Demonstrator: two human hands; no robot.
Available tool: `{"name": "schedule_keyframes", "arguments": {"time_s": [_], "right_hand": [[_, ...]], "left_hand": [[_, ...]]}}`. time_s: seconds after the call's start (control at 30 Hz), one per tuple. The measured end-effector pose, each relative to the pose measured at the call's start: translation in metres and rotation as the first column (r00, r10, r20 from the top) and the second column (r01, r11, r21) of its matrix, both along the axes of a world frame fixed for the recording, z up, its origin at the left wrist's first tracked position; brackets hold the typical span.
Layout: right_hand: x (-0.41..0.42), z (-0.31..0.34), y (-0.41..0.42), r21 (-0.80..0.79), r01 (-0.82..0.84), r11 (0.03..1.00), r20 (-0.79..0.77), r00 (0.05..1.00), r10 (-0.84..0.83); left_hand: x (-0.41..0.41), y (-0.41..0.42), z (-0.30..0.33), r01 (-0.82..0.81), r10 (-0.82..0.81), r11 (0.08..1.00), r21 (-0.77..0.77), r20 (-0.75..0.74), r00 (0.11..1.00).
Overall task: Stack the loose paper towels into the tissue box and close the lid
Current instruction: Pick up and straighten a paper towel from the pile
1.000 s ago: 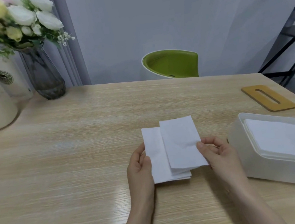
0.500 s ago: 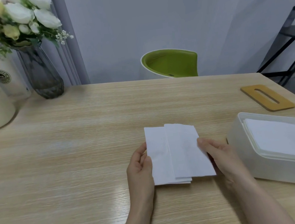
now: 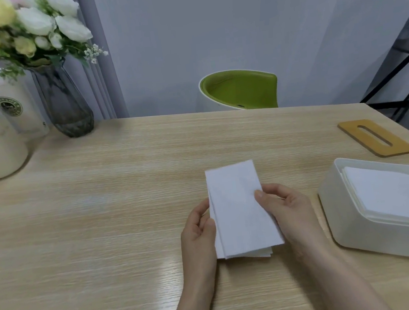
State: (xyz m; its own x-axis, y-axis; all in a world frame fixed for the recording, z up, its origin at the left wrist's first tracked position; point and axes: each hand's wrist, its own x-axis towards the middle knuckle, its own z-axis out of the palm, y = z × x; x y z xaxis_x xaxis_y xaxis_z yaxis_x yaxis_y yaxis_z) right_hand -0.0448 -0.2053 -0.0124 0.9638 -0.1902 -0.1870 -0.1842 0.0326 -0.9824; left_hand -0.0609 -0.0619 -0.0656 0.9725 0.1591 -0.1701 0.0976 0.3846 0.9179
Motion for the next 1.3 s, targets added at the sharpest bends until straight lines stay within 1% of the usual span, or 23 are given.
{"name": "schedule_keyframes", "arguments": {"time_s": [0.07, 0.13, 0.43, 0.63, 0.77, 0.83, 0.93, 0.97, 1.0, 1.03, 1.1, 1.13, 1.17, 1.23, 1.3], "right_hand": [[-0.001, -0.005, 0.005, -0.058, 0.026, 0.998, 0.021, 0.999, -0.025], [-0.002, -0.01, 0.007, -0.077, 0.05, 0.996, 0.028, 0.998, -0.048], [-0.002, -0.015, 0.012, -0.048, 0.152, 0.987, 0.062, 0.987, -0.149], [-0.002, -0.013, 0.013, -0.072, 0.153, 0.986, 0.065, 0.987, -0.148], [-0.004, -0.013, 0.014, -0.079, 0.135, 0.988, 0.07, 0.989, -0.13], [-0.006, -0.012, 0.013, -0.1, 0.124, 0.987, 0.09, 0.989, -0.115], [-0.009, -0.013, 0.009, -0.146, 0.153, 0.977, 0.138, 0.981, -0.133], [-0.011, -0.014, 0.007, -0.162, 0.157, 0.974, 0.131, 0.982, -0.136], [-0.013, -0.015, 0.005, -0.154, 0.142, 0.978, 0.1, 0.987, -0.128], [-0.015, -0.016, 0.003, -0.091, 0.102, 0.991, 0.049, 0.994, -0.098], [-0.019, -0.016, 0.001, 0.129, -0.025, 0.991, -0.06, 0.998, 0.033], [-0.021, -0.015, 0.0, 0.215, -0.082, 0.973, -0.08, 0.992, 0.101], [-0.023, -0.016, 0.0, 0.242, -0.118, 0.963, -0.075, 0.987, 0.14], [-0.024, -0.016, -0.002, 0.18, -0.133, 0.975, -0.049, 0.988, 0.144], [-0.022, -0.016, -0.008, 0.059, -0.137, 0.989, -0.029, 0.99, 0.139]], "left_hand": [[0.0, 0.001, 0.001, 0.002, -0.002, 0.999, -0.033, -0.004, 1.0], [-0.001, 0.002, 0.002, 0.002, -0.003, 0.999, -0.05, -0.004, 1.0], [-0.002, 0.002, 0.002, 0.034, -0.035, 0.995, -0.096, -0.003, 0.999], [-0.002, 0.002, 0.002, 0.048, -0.049, 0.989, -0.139, 0.001, 0.999], [-0.001, 0.001, 0.001, 0.05, -0.049, 0.991, -0.127, 0.006, 0.999], [-0.001, 0.0, 0.0, 0.038, -0.037, 0.993, -0.115, 0.009, 0.999], [-0.002, 0.001, 0.001, 0.015, -0.014, 0.992, -0.127, 0.015, 1.0], [-0.002, 0.001, 0.001, 0.007, -0.004, 0.991, -0.135, 0.019, 1.0], [-0.002, 0.002, 0.001, -0.002, 0.005, 0.99, -0.139, 0.025, 1.0], [-0.002, 0.002, 0.001, -0.008, 0.013, 0.99, -0.139, 0.031, 0.999], [-0.002, 0.001, 0.0, -0.01, 0.016, 0.991, -0.136, 0.045, 0.999], [-0.002, 0.001, 0.0, -0.005, 0.012, 0.991, -0.134, 0.053, 0.999], [-0.003, 0.0, 0.0, 0.001, 0.007, 0.992, -0.13, 0.059, 0.998], [-0.004, 0.0, 0.001, 0.002, 0.005, 0.993, -0.119, 0.054, 0.999], [-0.002, 0.002, 0.003, -0.001, 0.004, 0.994, -0.111, 0.022, 1.0]]}}
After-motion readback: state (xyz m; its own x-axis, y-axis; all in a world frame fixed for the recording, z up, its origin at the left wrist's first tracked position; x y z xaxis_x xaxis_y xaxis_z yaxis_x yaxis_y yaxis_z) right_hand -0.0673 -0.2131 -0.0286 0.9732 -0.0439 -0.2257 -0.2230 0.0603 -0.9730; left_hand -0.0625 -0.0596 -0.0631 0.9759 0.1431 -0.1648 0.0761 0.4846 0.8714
